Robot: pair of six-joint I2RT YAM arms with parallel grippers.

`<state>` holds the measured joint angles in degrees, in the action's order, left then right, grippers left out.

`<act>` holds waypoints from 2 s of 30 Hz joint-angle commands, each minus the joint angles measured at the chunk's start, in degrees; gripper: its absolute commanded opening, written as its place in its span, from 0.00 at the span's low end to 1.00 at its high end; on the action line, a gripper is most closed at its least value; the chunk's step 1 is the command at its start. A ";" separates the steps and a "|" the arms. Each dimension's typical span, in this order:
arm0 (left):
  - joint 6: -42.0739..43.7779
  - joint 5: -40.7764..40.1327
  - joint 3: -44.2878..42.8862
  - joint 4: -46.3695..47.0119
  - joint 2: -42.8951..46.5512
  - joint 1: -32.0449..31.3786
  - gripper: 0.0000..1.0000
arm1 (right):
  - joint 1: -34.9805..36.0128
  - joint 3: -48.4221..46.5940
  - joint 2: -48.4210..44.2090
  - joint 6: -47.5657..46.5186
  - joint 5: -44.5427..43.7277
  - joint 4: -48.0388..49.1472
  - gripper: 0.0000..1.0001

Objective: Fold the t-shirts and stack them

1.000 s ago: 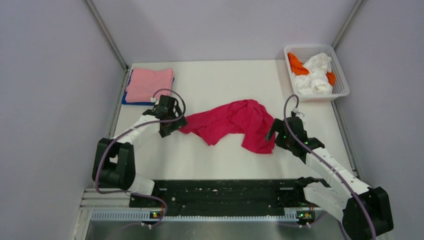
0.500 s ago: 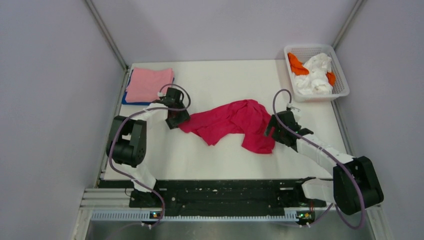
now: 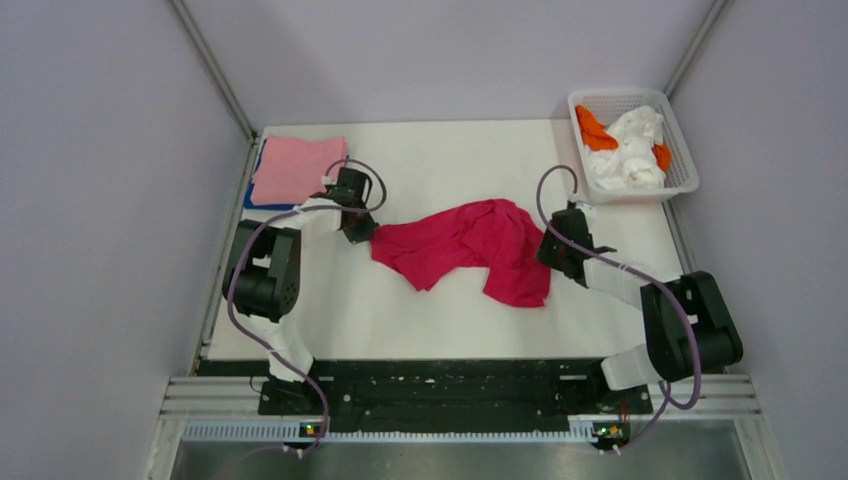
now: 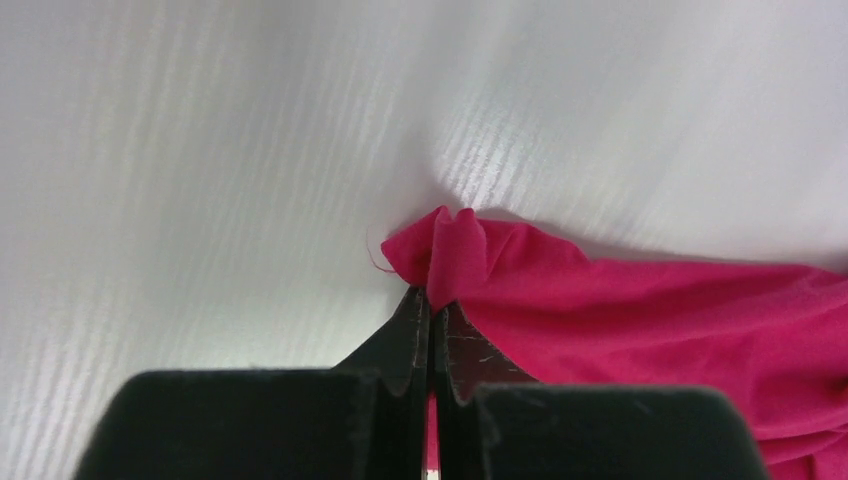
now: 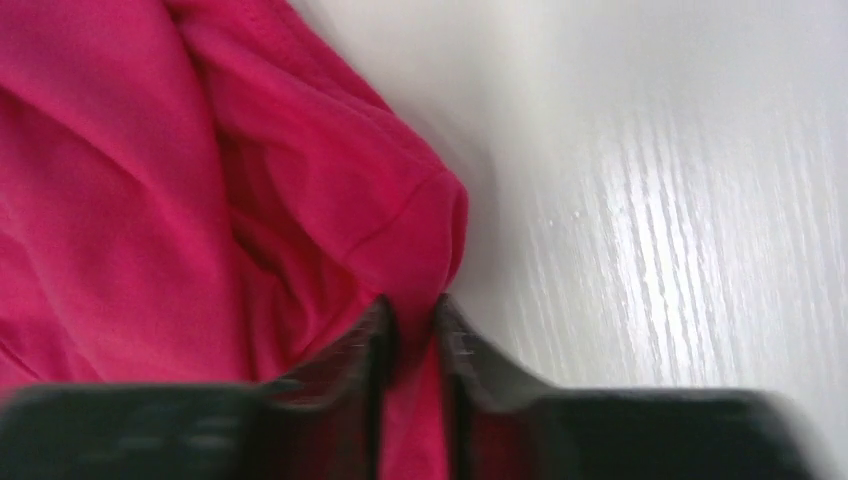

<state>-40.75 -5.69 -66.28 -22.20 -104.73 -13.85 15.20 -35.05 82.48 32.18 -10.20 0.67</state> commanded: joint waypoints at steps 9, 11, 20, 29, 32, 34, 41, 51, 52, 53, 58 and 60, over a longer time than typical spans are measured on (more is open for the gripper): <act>7.07 -17.99 -1.63 3.78 25.82 0.14 0.00 | -0.19 -7.34 -16.00 -7.18 -4.11 -2.78 0.00; 8.61 -18.11 -1.08 4.95 31.29 0.14 0.00 | -0.18 -9.29 -22.58 -8.67 -4.51 -5.37 0.00; 15.60 -17.85 -0.73 10.28 58.61 0.14 0.00 | -0.20 -22.31 -40.34 -13.87 2.38 -15.61 0.00; 16.36 -20.56 -8.95 6.44 71.42 0.14 0.00 | -0.18 -39.65 -47.88 -15.36 6.75 -22.79 0.00; 15.72 -17.76 -12.24 4.30 72.85 0.14 0.00 | -0.23 -44.12 -48.39 -14.55 9.41 -25.50 0.00; 15.63 -16.19 -12.53 4.60 73.16 0.14 0.00 | -0.18 -44.63 -48.98 -14.54 9.85 -25.78 0.00; 13.77 -20.51 -7.68 3.75 68.50 0.14 0.00 | -0.20 -35.68 -50.18 -11.46 5.16 -25.60 0.00; 5.46 -23.42 10.66 8.24 39.80 2.05 0.03 | -0.31 -4.11 -35.74 -3.96 -8.72 -10.03 0.00; 4.44 -22.06 10.71 9.93 35.07 3.11 0.06 | -0.86 -2.27 -31.57 -3.45 -9.00 -6.67 0.00; 3.99 -20.03 9.94 11.80 29.83 4.41 0.07 | -1.95 -1.49 -27.08 -3.14 -8.43 -3.49 0.00; 2.35 -14.68 -9.99 5.82 2.79 8.36 0.00 | -8.55 -10.70 -2.13 -3.31 -7.44 4.07 0.03; 2.73 -13.62 -20.52 0.09 -4.81 8.40 0.00 | -8.84 -16.39 4.82 -5.76 -8.89 3.71 0.09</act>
<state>-36.36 -21.85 -68.71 -18.74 -100.99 -6.33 8.25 -39.90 78.52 27.88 -15.70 -4.80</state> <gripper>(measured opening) 0.017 0.042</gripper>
